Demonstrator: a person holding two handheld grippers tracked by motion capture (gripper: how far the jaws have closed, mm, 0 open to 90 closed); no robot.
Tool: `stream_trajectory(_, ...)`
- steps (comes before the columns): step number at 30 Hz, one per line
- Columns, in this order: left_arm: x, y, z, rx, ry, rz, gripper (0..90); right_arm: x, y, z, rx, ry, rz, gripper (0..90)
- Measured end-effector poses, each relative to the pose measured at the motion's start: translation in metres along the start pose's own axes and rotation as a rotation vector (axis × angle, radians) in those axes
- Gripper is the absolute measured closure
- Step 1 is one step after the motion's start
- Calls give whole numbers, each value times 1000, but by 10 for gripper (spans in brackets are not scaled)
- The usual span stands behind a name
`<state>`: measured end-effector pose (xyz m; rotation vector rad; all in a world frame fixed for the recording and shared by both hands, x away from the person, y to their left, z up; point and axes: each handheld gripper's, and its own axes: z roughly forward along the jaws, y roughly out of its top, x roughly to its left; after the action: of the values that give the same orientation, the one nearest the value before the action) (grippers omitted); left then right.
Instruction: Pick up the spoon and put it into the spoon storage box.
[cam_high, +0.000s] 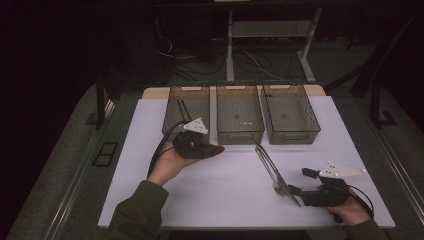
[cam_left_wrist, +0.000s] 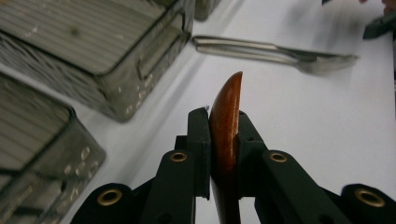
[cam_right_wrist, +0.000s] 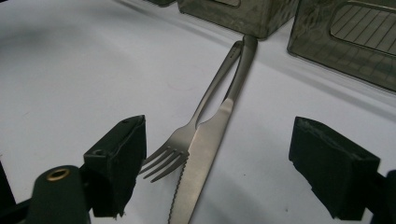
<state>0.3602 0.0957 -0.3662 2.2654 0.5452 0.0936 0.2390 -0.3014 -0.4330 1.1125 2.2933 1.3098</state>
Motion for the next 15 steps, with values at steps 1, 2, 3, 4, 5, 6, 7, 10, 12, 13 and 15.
stream_trajectory(1,1,3,1,-6,2,2,797,0,0,0,-1,-2,0,192)
stream_trajectory(2,2,6,3,-12,5,-1,797,0,0,0,-2,-1,1,192)
stream_trajectory(3,3,9,4,-20,6,-6,797,0,0,0,-3,-1,3,192)
stream_trajectory(4,5,13,5,-21,4,-2,797,-1,0,0,-5,-1,3,192)
stream_trajectory(5,6,16,6,-25,2,-5,797,-1,0,0,-5,0,4,192)
stream_trajectory(6,7,19,7,-27,3,-7,797,-1,0,0,-6,0,6,192)
stream_trajectory(7,9,23,9,-29,6,4,797,-1,0,0,-6,0,7,192)
stream_trajectory(10,14,33,13,-31,10,6,797,-1,0,0,-6,2,7,192)
stream_trajectory(12,18,40,16,-39,10,-7,797,-1,0,0,-7,3,5,192)
stream_trajectory(13,21,44,18,-40,11,-10,797,-1,0,0,-8,3,5,192)
stream_trajectory(15,27,51,22,-49,13,-17,796,-1,0,0,-8,4,8,192)
